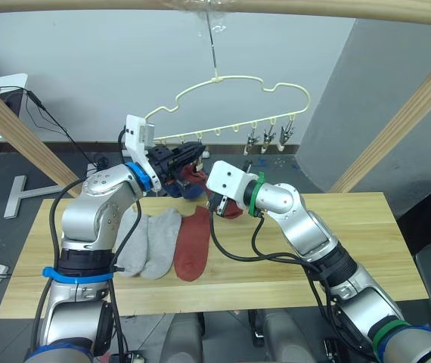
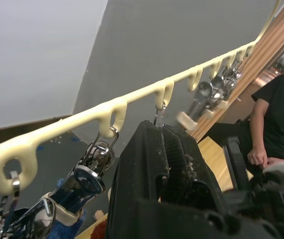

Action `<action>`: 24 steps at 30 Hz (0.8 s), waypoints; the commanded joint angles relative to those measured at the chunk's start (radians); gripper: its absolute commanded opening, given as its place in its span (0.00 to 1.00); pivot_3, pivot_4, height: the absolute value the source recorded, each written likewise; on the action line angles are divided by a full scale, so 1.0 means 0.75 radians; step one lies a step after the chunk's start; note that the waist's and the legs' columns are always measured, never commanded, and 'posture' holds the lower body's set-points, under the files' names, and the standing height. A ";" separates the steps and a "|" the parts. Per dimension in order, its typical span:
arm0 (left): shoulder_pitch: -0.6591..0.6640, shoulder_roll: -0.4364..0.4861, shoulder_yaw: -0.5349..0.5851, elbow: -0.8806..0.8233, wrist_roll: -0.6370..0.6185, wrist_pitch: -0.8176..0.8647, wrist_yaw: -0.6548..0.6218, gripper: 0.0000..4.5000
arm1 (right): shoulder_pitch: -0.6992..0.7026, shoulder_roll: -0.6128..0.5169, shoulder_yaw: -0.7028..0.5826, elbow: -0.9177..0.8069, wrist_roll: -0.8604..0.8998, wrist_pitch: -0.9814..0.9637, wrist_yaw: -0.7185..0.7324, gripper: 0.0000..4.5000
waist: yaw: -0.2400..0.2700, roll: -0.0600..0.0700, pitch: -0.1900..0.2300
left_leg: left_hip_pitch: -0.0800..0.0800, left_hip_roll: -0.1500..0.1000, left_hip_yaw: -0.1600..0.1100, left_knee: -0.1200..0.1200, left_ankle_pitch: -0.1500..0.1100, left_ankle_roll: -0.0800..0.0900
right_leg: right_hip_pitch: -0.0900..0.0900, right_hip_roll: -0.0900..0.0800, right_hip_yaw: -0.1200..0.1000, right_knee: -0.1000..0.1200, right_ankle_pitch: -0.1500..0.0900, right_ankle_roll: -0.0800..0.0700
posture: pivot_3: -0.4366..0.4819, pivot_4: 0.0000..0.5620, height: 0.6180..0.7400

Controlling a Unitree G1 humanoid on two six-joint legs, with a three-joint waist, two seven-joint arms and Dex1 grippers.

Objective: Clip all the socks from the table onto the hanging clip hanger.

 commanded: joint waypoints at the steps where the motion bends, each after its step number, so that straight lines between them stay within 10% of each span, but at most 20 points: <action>1: 0.012 0.016 0.012 -0.028 -0.019 0.031 -0.008 0.00 | -0.033 0.027 -0.036 -0.033 0.022 -0.026 -0.019 0.00 | 0.000 0.000 0.000 | 0.000 0.000 0.000 0.000 0.000 0.000 | 0.000 0.000 0.000 0.000 0.000 0.000 | 0.46 0.45 0.76; 9: 0.034 0.039 0.009 -0.066 -0.032 0.047 -0.051 0.62 | -0.032 0.053 -0.047 -0.037 0.035 -0.040 -0.023 0.00 | 0.000 0.000 0.000 | 0.000 0.000 0.000 0.000 0.000 0.000 | 0.000 0.000 0.000 0.000 0.000 0.000 | 0.47 0.44 0.76; 12: 0.056 0.067 0.012 -0.087 -0.033 0.047 -0.073 0.62 | -0.029 0.070 -0.064 -0.043 0.064 -0.047 -0.016 0.00 | 0.000 0.000 0.000 | 0.000 0.000 0.000 0.000 0.000 0.000 | 0.000 0.000 0.000 0.000 0.000 0.000 | 0.47 0.44 0.76; 22: 0.160 0.137 0.006 -0.152 0.024 -0.049 -0.113 0.62 | 0.026 -0.014 -0.013 -0.136 0.045 -0.036 0.063 0.73 | 0.001 0.000 0.000 | 0.000 0.000 0.000 0.000 0.000 0.000 | 0.000 0.000 0.000 0.000 0.000 0.000 | 0.48 0.44 0.76; 24: 0.221 0.174 -0.016 -0.181 0.061 -0.133 -0.171 0.62 | 0.081 -0.061 -0.009 -0.227 0.044 0.001 0.090 0.73 | 0.001 0.000 0.000 | 0.000 0.000 0.000 0.000 0.000 0.000 | 0.000 0.000 0.000 0.000 0.000 0.000 | 0.48 0.44 0.76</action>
